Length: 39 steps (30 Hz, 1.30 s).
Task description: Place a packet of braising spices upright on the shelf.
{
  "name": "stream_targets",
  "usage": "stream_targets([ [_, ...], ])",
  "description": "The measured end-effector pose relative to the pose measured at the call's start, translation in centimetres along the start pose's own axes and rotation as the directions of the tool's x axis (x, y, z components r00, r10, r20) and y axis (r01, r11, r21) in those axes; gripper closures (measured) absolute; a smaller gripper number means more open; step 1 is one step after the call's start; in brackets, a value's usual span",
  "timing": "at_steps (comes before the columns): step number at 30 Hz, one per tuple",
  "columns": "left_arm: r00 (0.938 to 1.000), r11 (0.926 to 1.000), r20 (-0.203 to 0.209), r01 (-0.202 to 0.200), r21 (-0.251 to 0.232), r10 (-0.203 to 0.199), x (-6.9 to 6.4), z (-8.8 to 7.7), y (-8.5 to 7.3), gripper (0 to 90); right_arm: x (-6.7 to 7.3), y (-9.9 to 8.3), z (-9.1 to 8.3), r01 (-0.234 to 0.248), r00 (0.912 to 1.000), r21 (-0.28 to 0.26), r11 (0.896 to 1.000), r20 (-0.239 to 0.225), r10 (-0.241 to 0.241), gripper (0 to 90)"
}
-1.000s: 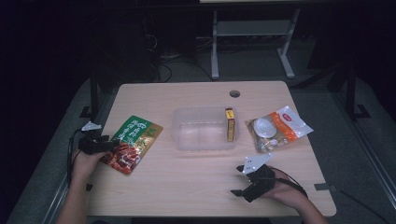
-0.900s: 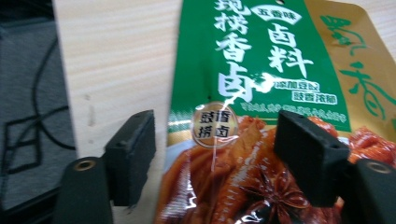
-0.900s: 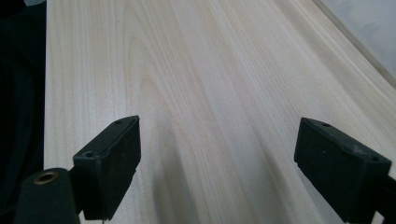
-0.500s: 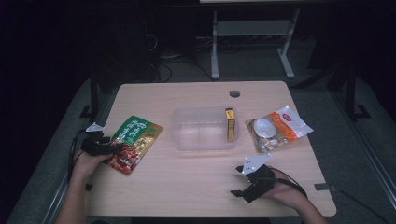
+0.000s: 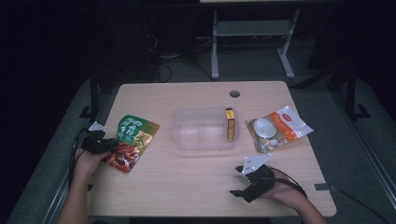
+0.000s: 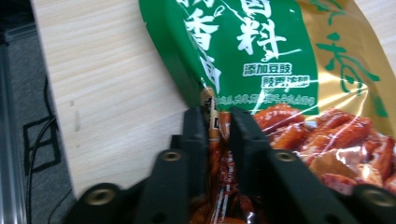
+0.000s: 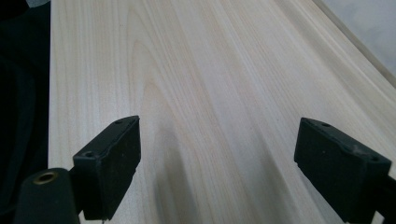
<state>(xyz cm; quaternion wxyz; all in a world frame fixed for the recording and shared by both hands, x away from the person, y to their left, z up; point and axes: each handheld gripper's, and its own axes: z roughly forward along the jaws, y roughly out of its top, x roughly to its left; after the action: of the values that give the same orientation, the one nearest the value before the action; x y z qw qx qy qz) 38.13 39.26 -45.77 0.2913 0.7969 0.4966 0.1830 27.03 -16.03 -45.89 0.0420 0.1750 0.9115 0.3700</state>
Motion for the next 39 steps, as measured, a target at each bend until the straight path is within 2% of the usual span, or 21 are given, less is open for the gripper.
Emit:
stream_targets([
  [3,0.9999,1.0,-0.011,-0.008,0.0,0.008,-0.1,-0.1,0.0,84.5,0.0,0.0,0.1,0.005,1.0,0.003,1.0,0.001,-0.005,14.2],
  [5,0.9997,0.9996,0.009,0.022,-0.015,-0.022,0.1,-0.1,0.0,86.9,0.0,0.0,0.1,0.005,1.0,0.005,1.0,0.002,-0.005,14.2],
  [8,0.9981,0.9982,0.04,0.048,-0.036,-0.046,0.6,-0.3,-0.3,88.5,0.0,0.0,0.0,-0.003,1.0,0.001,1.0,0.002,0.003,14.2],
  [10,0.997,0.997,0.053,0.059,-0.05,-0.056,0.7,-0.4,-0.4,88.9,-0.2,-0.2,-0.1,0.008,1.0,0.0,1.0,0.006,-0.008,14.2],
  [12,0.9953,0.9955,0.069,0.071,-0.061,-0.067,0.9,-0.6,-0.5,89.1,-0.2,-0.2,-0.2,0.001,1.0,-0.005,1.0,0.006,-0.001,14.2],
  [13,0.995,0.9951,0.075,0.072,-0.068,-0.067,0.9,-0.8,-0.5,89.1,-0.1,-0.2,-0.3,-0.02,0.9998,-0.011,1.0,-0.002,0.02,14.2],
  [15,0.9934,0.9931,0.088,0.081,-0.084,-0.074,1.1,-1.2,-0.6,89.2,-0.2,-0.2,-0.4,-0.016,0.9999,-0.019,1.0,-0.001,0.016,14.2],
  [21,0.9856,0.9813,0.133,0.123,-0.148,-0.104,1.3,-2.9,-0.9,89.4,-0.2,-0.1,-0.4,-0.028,0.9996,-0.023,0.999,-0.01,0.028,14.1],
  [23,0.9859,0.9806,0.14,0.114,-0.159,-0.092,1.2,-3.5,-0.8,89.5,-0.4,-0.1,-0.3,-0.012,0.9999,-0.027,1.0,-0.01,0.012,14.1],
  [27,0.981,0.9713,0.177,0.116,-0.208,-0.079,0.8,-5.0,-0.4,89.7,-0.4,0.0,-0.3,-0.046,0.9988,-0.037,0.998,-0.021,0.045,14.1],
  [33,0.9773,0.967,0.21,0.08,-0.242,-0.029,0.2,-6.4,0.1,89.8,-0.5,0.0,-0.4,-0.045,0.9988,-0.045,0.998,-0.019,0.045,14.1],
  [35,0.9744,0.9633,0.225,0.071,-0.259,-0.012,-0.1,-6.9,0.4,89.8,-0.6,-0.1,-0.5,-0.049,0.9987,-0.052,0.997,-0.016,0.049,14.1],
  [37,0.9744,0.958,0.225,0.058,-0.281,0.007,-0.3,-7.6,0.6,89.9,-0.6,-0.1,-0.6,-0.05,0.9986,-0.057,0.997,-0.018,0.049,14.1],
  [39,0.9735,0.947,0.227,0.051,-0.317,0.024,-0.5,-8.5,0.9,89.8,-0.6,-0.1,-0.7,-0.048,0.9988,-0.057,0.997,-0.016,0.047,14.1],
])
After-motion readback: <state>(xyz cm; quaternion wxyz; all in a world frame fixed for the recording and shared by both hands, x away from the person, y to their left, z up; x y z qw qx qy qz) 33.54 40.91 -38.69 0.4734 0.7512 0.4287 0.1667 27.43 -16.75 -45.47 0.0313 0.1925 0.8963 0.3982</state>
